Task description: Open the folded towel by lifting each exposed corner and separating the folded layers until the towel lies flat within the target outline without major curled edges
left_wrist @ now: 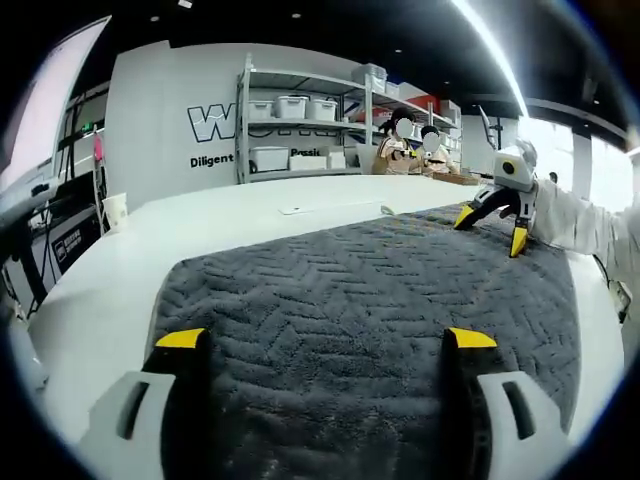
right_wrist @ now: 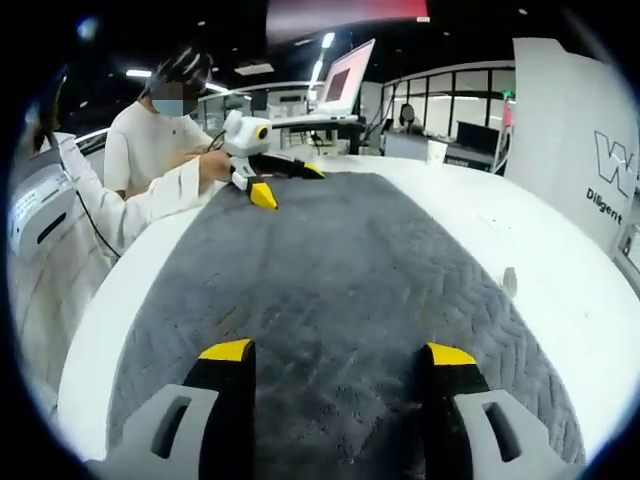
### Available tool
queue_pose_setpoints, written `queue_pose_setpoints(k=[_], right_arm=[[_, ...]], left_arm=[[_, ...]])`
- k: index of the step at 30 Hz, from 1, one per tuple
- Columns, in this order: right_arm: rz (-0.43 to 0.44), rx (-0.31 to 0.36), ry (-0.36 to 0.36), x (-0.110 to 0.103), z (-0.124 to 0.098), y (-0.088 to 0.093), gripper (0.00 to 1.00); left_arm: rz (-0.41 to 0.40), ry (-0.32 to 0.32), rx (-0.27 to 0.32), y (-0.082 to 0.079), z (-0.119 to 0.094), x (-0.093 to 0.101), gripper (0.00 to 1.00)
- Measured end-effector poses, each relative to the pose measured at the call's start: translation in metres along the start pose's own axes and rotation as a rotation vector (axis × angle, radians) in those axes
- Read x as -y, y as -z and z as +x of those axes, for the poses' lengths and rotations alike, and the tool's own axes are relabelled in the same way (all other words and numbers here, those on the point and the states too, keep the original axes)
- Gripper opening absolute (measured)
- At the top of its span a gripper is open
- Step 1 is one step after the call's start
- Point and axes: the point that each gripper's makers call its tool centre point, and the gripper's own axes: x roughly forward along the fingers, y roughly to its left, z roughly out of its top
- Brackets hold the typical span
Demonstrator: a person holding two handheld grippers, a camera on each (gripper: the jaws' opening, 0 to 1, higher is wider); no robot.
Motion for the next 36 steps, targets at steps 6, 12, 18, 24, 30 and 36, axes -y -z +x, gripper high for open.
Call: queue_pose_setpoints(k=[6,12,18,24,30,36], right_arm=[[0.001,-0.002,-0.002,0.000,-0.008,0.006,0.64],[-0.003,-0.012,-0.009,0.000,-0.015,0.011,0.64],[-0.005,-0.018,-0.009,0.001,-0.025,0.018,0.64],[0.004,-0.017,-0.002,0.002,-0.038,0.026,0.63],[0.005,-0.027,0.006,0.001,-0.049,0.035,0.63],[0.007,-0.036,0.008,0.001,-0.061,0.042,0.64]], left_arm=[[0.002,-0.003,-0.006,0.000,-0.001,-0.002,0.94],[0.004,-0.003,-0.006,0.000,-0.002,-0.002,0.93],[0.004,-0.002,-0.006,0.000,-0.002,-0.002,0.93],[0.004,-0.003,-0.005,-0.001,-0.002,-0.002,0.93],[0.004,-0.003,-0.004,-0.001,-0.002,-0.002,0.93],[0.005,-0.003,-0.004,0.000,-0.002,-0.001,0.93]])
